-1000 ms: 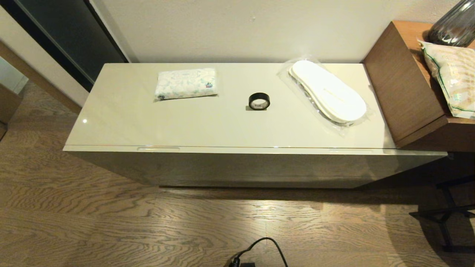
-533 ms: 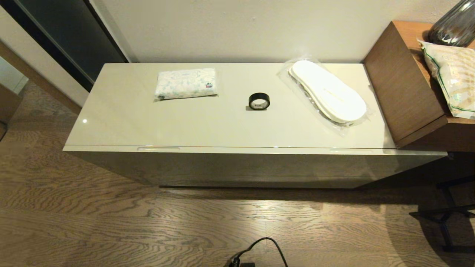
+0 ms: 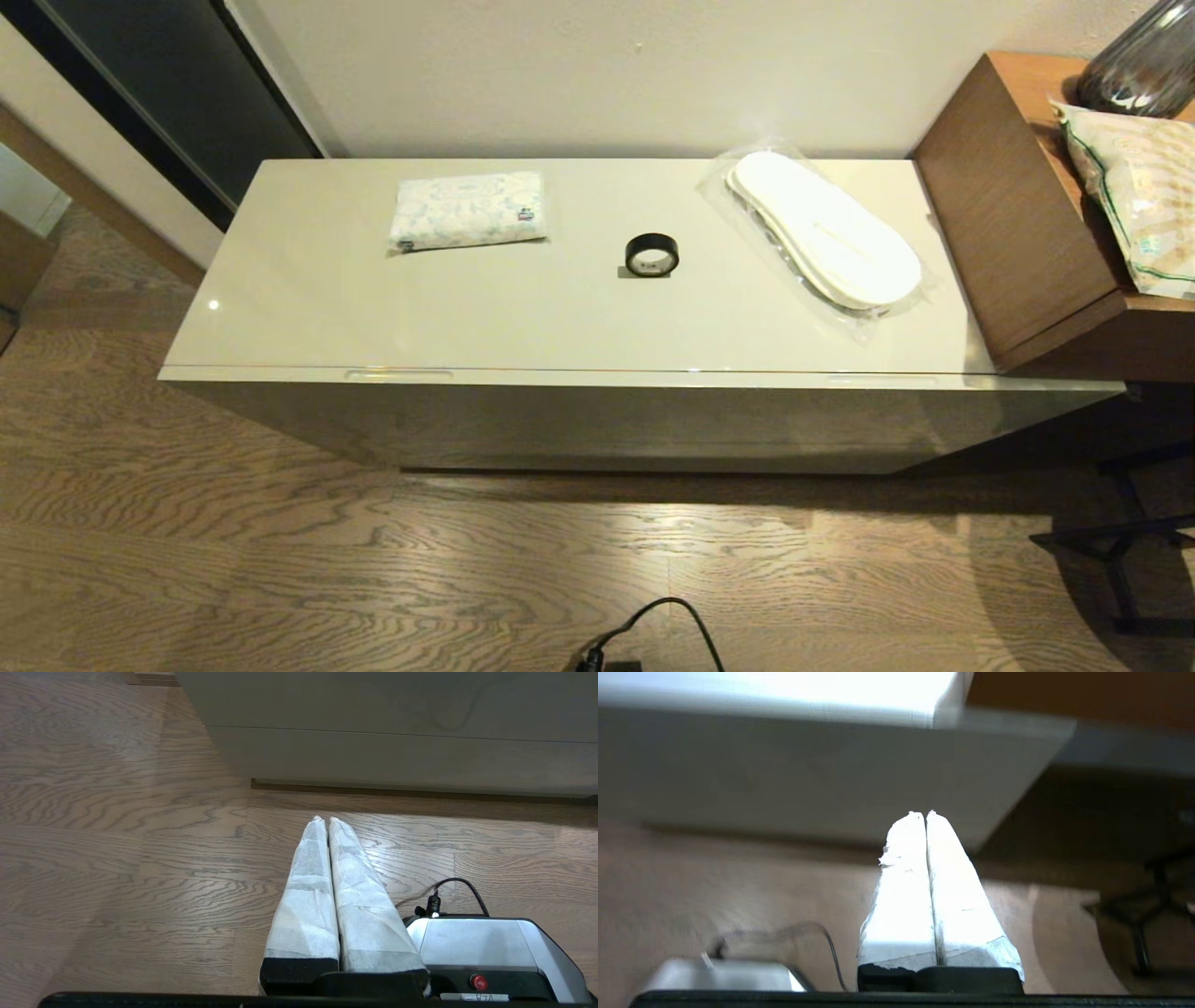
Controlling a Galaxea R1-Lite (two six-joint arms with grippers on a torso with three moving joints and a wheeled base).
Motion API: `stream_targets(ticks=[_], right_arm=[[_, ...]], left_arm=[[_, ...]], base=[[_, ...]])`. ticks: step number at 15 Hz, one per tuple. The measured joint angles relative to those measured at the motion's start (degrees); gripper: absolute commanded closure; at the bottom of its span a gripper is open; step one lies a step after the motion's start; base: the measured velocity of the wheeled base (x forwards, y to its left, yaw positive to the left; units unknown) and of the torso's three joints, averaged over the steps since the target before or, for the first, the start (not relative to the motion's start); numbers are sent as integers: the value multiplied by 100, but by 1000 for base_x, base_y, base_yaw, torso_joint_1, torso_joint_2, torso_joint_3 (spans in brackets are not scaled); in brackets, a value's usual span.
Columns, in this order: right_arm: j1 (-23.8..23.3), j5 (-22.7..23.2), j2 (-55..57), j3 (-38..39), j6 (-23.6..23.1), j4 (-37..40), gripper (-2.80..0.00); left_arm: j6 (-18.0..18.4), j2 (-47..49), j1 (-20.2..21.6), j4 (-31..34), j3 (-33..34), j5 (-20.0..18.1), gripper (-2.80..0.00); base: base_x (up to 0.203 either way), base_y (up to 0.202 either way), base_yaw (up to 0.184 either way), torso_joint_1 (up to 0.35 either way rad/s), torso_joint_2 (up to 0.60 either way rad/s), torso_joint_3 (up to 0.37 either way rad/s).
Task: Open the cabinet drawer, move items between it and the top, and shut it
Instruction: Open the drawer
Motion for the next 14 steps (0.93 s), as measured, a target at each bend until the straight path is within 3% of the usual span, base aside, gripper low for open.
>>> stream_targets(ticks=[2,5,8,11,14], right_arm=[[0,-21,409,-1357,497,279,0],[57,-14,1193,-4740,1389,1280,0],[160,298,2155,-7743,2144,2705,0],[215,614,3537,-9482,2441,3870,0],[251,1240,4685,-9915,2152,5452,0]], left_arm=[[-2,0,1,2,0,0,0],[0,0,1,2,0,0,0],[-1,0,6,2,0,2,0],[0,0,0,2,2,0,0],[-2,0,6,1,2,2,0]], base=[[0,0,0,0,0,0],[0,0,0,0,0,0],[0,0,0,0,0,0],[0,0,0,0,0,0],[0,0,0,0,0,0]])
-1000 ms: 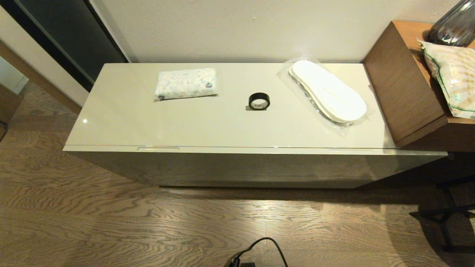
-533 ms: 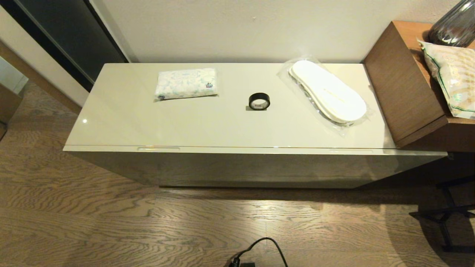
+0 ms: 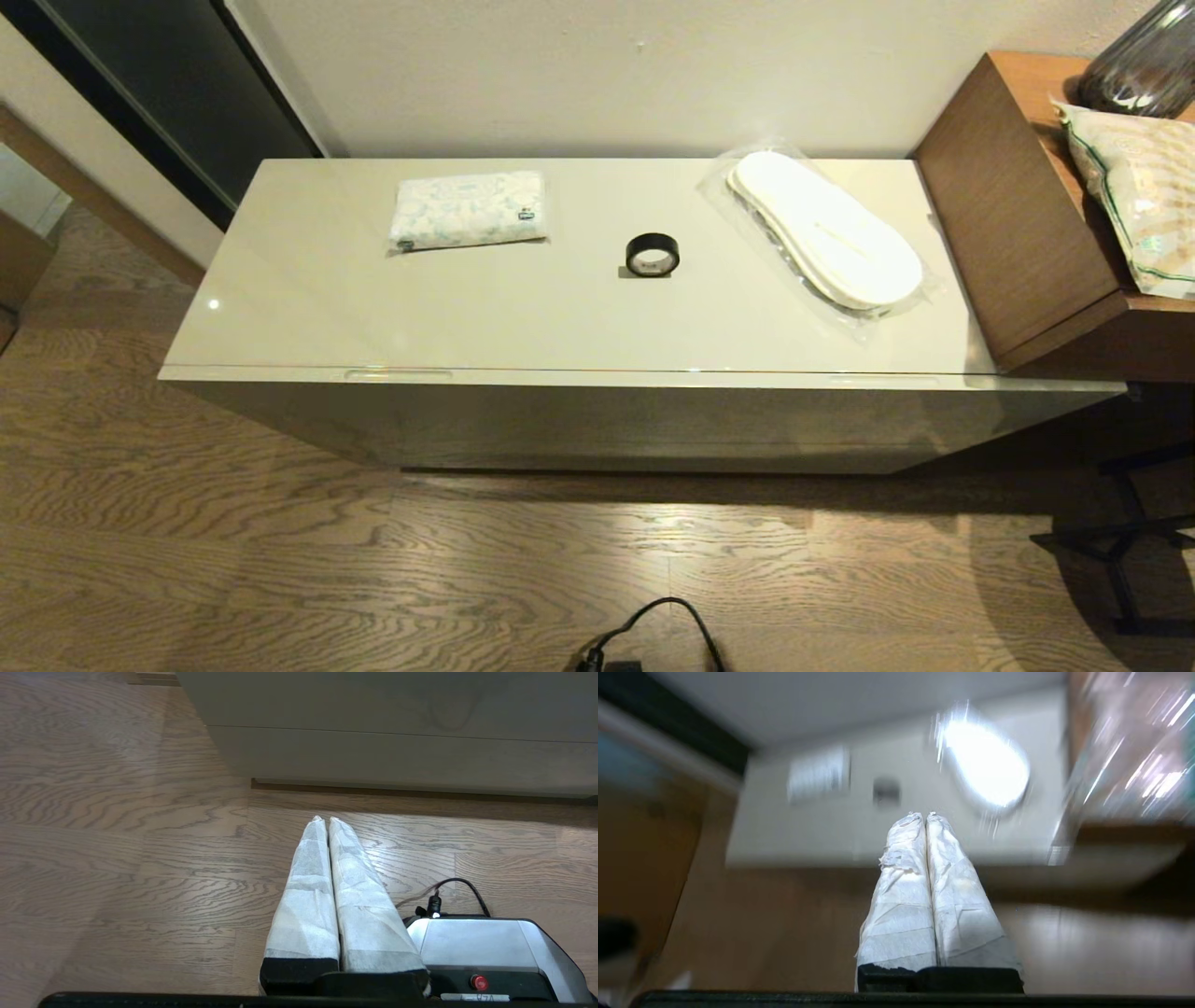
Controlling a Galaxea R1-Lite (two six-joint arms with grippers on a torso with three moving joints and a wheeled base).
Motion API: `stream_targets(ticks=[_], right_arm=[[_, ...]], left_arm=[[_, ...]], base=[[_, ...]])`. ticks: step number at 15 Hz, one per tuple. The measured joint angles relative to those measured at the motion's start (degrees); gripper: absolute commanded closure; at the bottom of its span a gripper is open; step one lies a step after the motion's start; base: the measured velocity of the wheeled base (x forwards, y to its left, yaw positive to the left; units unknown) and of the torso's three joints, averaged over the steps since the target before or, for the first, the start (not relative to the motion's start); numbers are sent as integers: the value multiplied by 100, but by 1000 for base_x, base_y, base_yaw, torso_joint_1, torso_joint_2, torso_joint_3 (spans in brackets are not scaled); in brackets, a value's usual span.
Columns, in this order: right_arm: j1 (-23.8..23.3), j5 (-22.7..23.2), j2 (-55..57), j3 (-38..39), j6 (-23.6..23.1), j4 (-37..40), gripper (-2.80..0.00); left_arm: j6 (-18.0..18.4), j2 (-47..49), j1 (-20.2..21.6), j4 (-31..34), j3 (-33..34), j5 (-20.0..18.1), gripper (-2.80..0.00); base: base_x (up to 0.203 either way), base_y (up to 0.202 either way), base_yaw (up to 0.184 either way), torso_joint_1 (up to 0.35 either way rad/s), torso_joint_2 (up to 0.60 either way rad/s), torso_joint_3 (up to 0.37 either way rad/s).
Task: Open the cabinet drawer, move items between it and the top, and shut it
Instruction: Open the drawer
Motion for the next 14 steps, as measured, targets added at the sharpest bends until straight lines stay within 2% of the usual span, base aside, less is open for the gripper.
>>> stream_targets(ticks=[2,6,8,11,14], right_arm=[[7,338,679,342,-62,218,0],[129,402,2015,1222,81,-430,0],[246,351,2463,1798,133,-1067,0],[556,-153,3026,2352,222,-2246,0],[852,-761,3495,2577,413,-2614,0]], left_arm=[[2,0,-6,1,0,0,0],[2,0,-5,2,0,0,0],[3,0,-5,2,0,0,0],[2,0,-5,-1,0,-1,0],[3,0,-5,2,0,1,0]], base=[[0,0,0,0,0,0],[0,0,0,0,0,0],[0,0,0,0,0,0],[0,0,0,0,0,0],[0,0,0,0,0,0]])
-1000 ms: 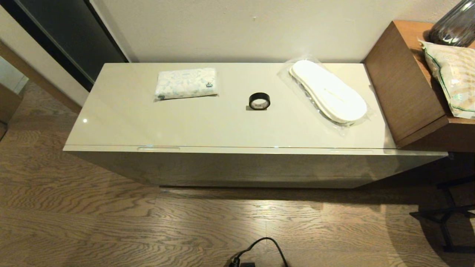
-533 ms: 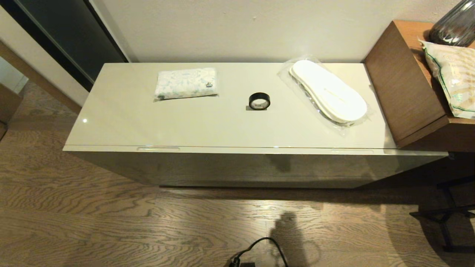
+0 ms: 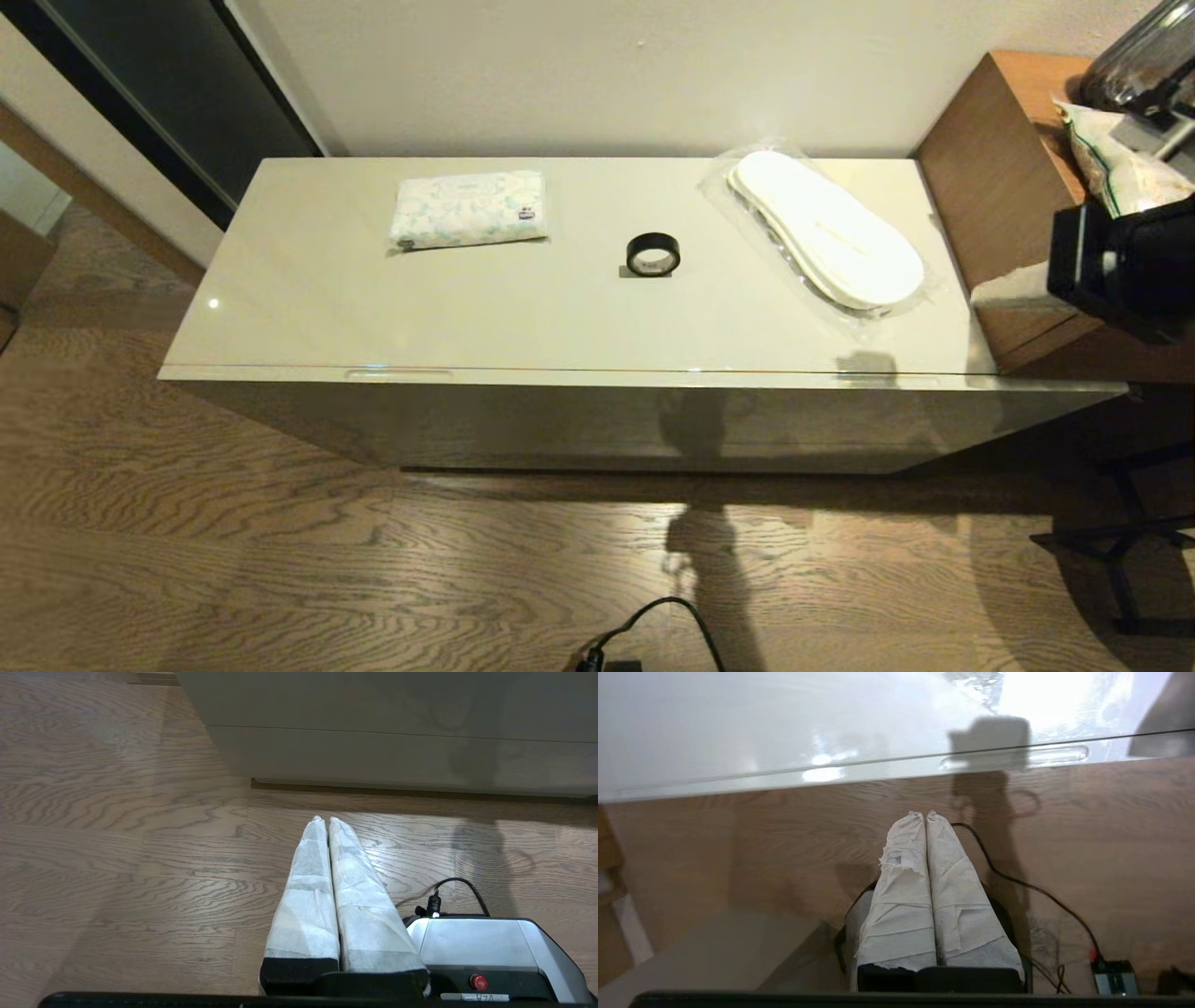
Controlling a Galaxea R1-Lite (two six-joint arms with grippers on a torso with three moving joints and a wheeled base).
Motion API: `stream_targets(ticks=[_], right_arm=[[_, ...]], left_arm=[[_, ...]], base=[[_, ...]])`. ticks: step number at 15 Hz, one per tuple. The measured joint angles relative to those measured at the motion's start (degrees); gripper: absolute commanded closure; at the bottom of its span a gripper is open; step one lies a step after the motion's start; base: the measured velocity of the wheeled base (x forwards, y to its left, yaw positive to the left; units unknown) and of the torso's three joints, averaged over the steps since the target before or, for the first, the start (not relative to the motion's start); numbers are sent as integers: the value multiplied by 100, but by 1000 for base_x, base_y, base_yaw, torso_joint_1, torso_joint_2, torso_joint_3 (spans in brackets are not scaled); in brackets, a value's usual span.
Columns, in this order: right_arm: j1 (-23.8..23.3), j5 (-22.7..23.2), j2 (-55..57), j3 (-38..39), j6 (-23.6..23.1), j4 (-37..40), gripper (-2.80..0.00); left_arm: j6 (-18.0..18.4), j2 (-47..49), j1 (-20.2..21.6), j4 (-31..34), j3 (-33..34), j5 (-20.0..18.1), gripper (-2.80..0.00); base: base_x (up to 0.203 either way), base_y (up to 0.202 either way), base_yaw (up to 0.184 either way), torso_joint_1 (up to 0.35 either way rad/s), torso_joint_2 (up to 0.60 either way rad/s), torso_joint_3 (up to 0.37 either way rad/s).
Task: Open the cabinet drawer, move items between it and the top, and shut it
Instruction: Open the drawer
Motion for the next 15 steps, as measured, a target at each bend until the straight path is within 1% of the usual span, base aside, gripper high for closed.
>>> stream_targets(ticks=[2,4,5,9,13,15], right_arm=[[38,-232,217,240,34,-94,0],[47,-594,382,522,23,-103,0],[42,-704,459,647,12,-111,0],[-107,-742,705,992,0,-434,0],[-202,-805,988,1537,-1,-1494,0],[-213,-808,1107,1606,30,-1583,0]], left_arm=[[-1,0,0,-2,-2,-3,0],[-2,0,0,-1,-2,-1,0],[-2,0,0,-2,-2,-3,0],[1,0,7,-2,-2,-3,0],[-1,0,-4,-2,-2,-3,0],[-1,0,-1,-2,-2,-1,0]], base=[[0,0,0,0,0,0],[0,0,0,0,0,0],[0,0,0,0,0,0],[0,0,0,0,0,0],[0,0,0,0,0,0],[0,0,0,0,0,0]])
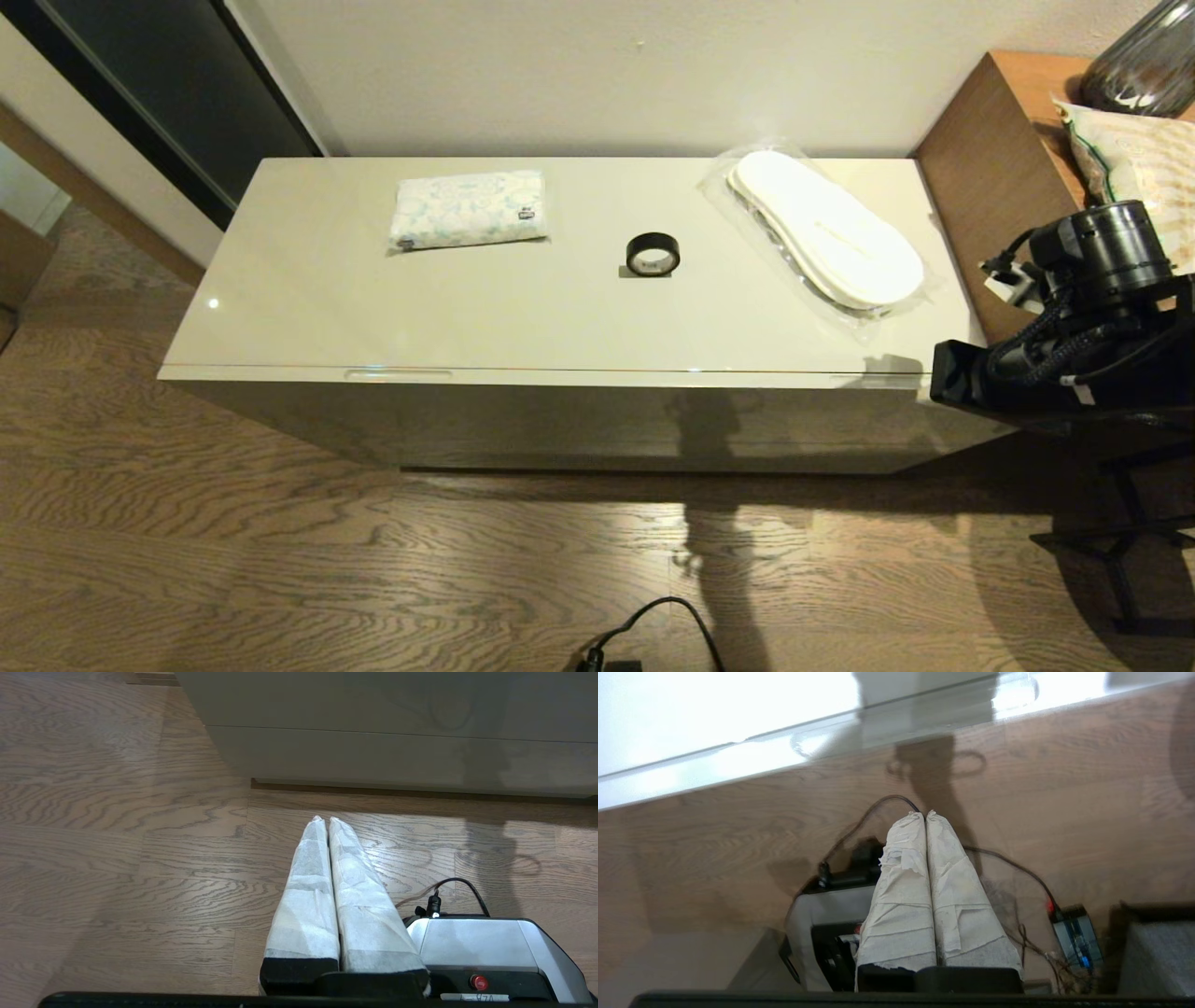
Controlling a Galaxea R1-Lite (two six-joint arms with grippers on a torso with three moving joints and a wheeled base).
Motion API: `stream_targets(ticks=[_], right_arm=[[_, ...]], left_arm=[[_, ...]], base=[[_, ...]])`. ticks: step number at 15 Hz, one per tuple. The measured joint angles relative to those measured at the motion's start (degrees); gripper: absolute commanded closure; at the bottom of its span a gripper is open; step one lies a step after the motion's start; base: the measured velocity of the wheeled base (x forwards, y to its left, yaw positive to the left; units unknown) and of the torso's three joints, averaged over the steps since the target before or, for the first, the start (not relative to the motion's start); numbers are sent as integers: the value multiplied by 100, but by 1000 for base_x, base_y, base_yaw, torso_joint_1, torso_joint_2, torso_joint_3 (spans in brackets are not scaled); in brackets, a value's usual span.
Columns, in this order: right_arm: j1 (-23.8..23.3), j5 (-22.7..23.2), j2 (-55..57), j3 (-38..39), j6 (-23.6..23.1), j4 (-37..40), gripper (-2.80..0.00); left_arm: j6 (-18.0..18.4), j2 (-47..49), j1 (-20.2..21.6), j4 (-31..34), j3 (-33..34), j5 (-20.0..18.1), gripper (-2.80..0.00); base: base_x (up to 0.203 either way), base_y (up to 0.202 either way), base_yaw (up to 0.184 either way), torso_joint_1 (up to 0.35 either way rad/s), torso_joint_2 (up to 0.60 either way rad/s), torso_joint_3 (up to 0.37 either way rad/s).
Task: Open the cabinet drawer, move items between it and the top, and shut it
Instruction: Open the drawer
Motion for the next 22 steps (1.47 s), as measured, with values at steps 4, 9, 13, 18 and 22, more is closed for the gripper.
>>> stream_targets(ticks=[4,9,13,18,22], right_arm=[[-5,-12,217,14,105,-273,0],[-5,-25,471,220,124,-1188,0],[0,-47,633,242,126,-1524,0],[-11,-48,805,350,131,-1788,0],[-11,-30,950,535,143,-1868,0]], left_arm=[[0,0,6,2,0,0,0],[0,0,4,2,0,-1,0],[2,0,1,2,0,0,0],[0,0,6,0,2,-2,0],[0,0,0,0,2,-1,0]], base=[[0,0,0,0,0,0],[0,0,0,0,0,0],[0,0,0,0,0,0],[0,0,0,0,0,0],[0,0,0,0,0,0]])
